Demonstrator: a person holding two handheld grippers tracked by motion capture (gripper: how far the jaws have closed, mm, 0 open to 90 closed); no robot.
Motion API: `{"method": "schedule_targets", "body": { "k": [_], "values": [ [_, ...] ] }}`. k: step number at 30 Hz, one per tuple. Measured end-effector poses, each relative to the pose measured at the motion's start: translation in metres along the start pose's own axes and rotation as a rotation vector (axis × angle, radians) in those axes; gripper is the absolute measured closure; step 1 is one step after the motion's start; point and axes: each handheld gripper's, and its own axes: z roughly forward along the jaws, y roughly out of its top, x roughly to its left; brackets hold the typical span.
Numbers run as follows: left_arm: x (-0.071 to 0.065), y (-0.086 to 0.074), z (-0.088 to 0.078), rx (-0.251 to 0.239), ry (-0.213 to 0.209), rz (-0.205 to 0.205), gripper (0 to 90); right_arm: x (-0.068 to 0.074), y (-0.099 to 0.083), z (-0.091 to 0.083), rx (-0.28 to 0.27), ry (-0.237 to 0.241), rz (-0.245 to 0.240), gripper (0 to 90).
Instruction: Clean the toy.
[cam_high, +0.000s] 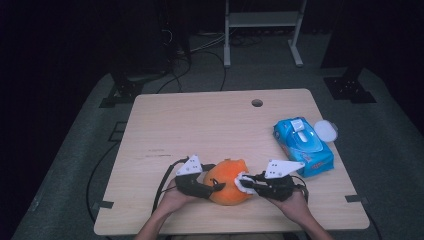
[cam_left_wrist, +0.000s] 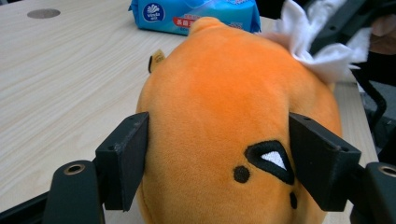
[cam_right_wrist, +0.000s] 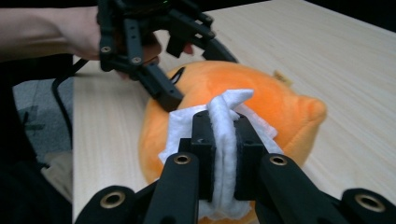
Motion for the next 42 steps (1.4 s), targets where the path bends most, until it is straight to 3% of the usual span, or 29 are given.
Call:
{"method": "schedule_targets", "body": {
  "k": [6, 12, 15, 18, 20, 23, 28, 31, 33, 36, 39, 42],
  "values": [
    [0.001, 0.0, 0.001, -0.002, 0.006, -0.006, 25.5, -0.015, -0.004, -0.002, -0.003, -0.024, 0.053, 81.1],
    [0.003, -0.001, 0.001, 0.001, 0.006, -0.02, 25.5, -0.008, -0.008, -0.009, 0.023, -0.022, 0.025, 81.1],
    [0.006, -0.002, 0.001, -0.007, 0.009, -0.058, 25.5, 0.005, -0.005, -0.005, 0.035, 0.04, -0.02, 81.0],
    [0.006, -0.002, 0.001, -0.008, 0.008, -0.062, 25.5, 0.009, -0.002, -0.002, 0.044, 0.016, -0.058, 80.9],
    [0.008, -0.003, 0.0, -0.012, 0.004, -0.068, 25.5, 0.006, 0.0, -0.002, 0.034, 0.011, -0.05, 80.9],
    [0.007, -0.003, 0.0, -0.015, 0.003, -0.065, 25.4, -0.008, -0.004, -0.009, 0.012, -0.051, 0.007, 80.9],
    [0.005, -0.003, 0.002, -0.02, -0.004, -0.056, 24.5, -0.018, -0.011, -0.013, 0.027, -0.061, 0.042, 81.0],
    [-0.002, 0.0, 0.007, -0.023, -0.005, -0.011, 24.2, -0.013, -0.009, -0.011, 0.014, -0.041, 0.04, 80.9],
    [-0.007, 0.002, 0.008, -0.013, 0.002, 0.028, 24.3, -0.008, -0.001, -0.005, 0.004, -0.033, 0.013, 80.8],
    [-0.005, 0.001, 0.007, -0.013, -0.001, 0.02, 24.3, -0.01, 0.0, -0.004, 0.009, -0.032, 0.009, 80.8],
    [0.0, -0.002, 0.004, -0.016, -0.003, -0.015, 24.3, -0.018, -0.007, -0.01, 0.018, -0.066, 0.034, 80.8],
    [0.004, -0.002, 0.003, -0.018, -0.009, -0.036, 24.3, -0.021, -0.011, -0.013, 0.031, -0.068, 0.046, 80.9]
  ]
}}
